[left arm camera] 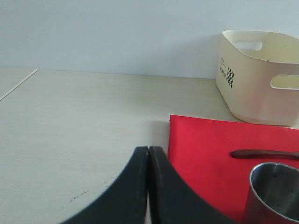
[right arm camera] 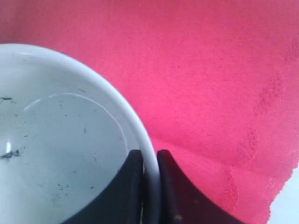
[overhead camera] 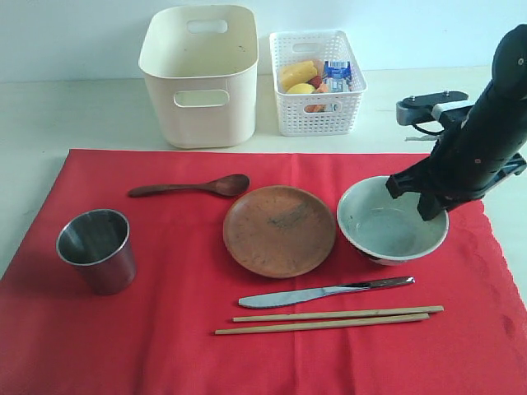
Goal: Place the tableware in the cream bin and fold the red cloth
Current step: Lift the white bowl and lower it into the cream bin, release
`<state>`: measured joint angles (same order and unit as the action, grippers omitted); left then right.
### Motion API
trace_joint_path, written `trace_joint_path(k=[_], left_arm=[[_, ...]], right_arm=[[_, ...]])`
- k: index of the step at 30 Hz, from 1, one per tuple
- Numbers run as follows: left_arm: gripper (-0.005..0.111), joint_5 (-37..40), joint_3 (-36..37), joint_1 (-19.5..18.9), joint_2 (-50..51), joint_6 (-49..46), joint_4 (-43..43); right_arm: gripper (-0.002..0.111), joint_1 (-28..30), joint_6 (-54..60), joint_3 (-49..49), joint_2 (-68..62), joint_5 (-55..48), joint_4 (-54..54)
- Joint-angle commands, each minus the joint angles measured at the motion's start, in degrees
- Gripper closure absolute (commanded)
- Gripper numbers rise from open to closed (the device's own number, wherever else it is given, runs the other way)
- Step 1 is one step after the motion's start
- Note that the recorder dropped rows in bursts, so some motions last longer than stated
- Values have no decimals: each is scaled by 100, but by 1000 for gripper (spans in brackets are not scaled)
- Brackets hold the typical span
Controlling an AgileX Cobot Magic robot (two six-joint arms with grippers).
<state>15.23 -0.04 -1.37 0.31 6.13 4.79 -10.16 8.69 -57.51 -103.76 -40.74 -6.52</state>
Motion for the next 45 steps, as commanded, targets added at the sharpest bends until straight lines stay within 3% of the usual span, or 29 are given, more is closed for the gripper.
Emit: trace_joint_path(k=[1,11,19,27,36,45], left_arm=[[104,-4,4,35,-31,6,-28],[104,-4,4,35,-31,6,-28],[104,-4,4,35,-31,6,-28],[104,-4,4,35,-31,6,-28],[104,-4,4,35,-31,6,-28],[104,-4,4,35,-31,6,-28]], right_arm=[[108,15,55,-2,296,41,45],[108,15,70,-2,1176,254,45],[108,15,115,-245,1583,1252,-628],[108,15,1404,-841,1259,1966,-2737],[108,-23,3839,-1963,159,1262,-5863],[108,-686,4713,-3742,-1355,1083,-6229]])
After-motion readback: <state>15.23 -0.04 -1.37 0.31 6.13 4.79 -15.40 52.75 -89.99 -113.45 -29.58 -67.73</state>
